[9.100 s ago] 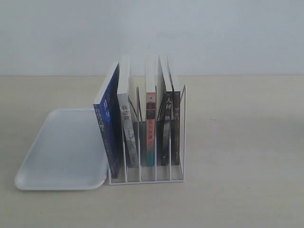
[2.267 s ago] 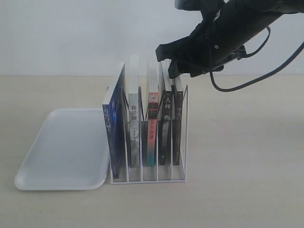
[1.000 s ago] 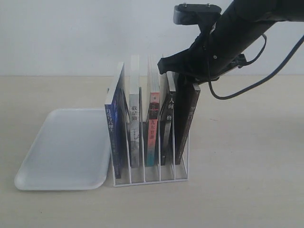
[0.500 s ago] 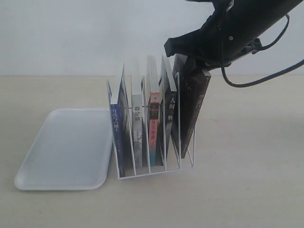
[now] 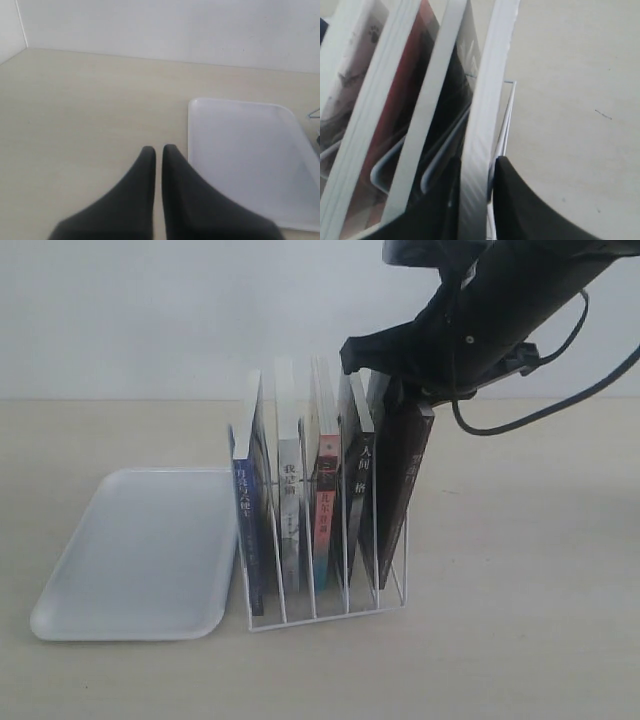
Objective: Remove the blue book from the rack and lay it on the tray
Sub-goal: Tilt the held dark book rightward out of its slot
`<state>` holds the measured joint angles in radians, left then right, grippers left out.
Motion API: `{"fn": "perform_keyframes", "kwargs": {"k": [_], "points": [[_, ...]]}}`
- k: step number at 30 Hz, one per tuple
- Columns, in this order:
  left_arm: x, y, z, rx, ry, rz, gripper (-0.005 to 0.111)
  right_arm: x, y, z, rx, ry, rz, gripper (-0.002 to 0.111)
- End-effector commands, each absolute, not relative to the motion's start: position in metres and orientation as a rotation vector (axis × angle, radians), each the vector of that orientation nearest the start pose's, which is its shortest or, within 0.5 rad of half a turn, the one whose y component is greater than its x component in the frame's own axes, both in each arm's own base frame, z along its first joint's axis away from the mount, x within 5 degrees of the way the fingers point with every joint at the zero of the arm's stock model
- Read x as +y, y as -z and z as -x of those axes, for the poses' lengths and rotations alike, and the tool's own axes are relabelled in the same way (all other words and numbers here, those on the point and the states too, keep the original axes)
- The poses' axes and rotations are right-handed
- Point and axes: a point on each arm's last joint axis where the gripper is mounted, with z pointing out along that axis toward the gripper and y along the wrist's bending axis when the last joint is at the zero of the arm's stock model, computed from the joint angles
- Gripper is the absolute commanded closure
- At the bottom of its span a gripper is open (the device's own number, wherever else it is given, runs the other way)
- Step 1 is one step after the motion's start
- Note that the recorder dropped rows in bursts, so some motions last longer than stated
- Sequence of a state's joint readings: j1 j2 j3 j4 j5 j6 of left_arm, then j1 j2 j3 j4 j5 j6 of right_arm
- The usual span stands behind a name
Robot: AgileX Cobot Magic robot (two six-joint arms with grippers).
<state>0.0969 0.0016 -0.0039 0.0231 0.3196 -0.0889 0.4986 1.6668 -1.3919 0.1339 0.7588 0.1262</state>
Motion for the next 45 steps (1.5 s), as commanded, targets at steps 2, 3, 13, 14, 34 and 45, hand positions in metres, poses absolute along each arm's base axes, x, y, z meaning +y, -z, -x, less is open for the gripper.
{"fn": "perform_keyframes", "kwargs": {"k": [2, 3, 13, 14, 34, 45], "points": [[0.0056, -0.1844, -0.0538, 1.795, -0.019, 0.154, 0.103, 0.1869, -0.3054, -0.3261, 2.476, -0.457, 0.289, 0.108], [0.0056, -0.1844, -0.0538, 1.795, -0.019, 0.154, 0.103, 0.1868, -0.3055, -0.3263, 2.476, -0.459, 0.279, 0.108], [0.0056, -0.1844, -0.0538, 1.795, -0.019, 0.154, 0.103, 0.1849, -0.3014, -0.3250, 2.517, -0.424, 0.287, 0.102], [0.0056, -0.1844, -0.0538, 1.795, -0.019, 0.154, 0.103, 0.1845, -0.3012, -0.3250, 2.518, -0.417, 0.291, 0.097], [0.0056, -0.1844, -0.0538, 1.795, -0.019, 0.154, 0.103, 0.1855, -0.3007, -0.3236, 2.530, -0.425, 0.295, 0.085], [0.0056, -0.1844, -0.0538, 1.795, -0.019, 0.154, 0.103, 0.1845, -0.2997, -0.3226, 2.545, -0.408, 0.308, 0.086]]}}
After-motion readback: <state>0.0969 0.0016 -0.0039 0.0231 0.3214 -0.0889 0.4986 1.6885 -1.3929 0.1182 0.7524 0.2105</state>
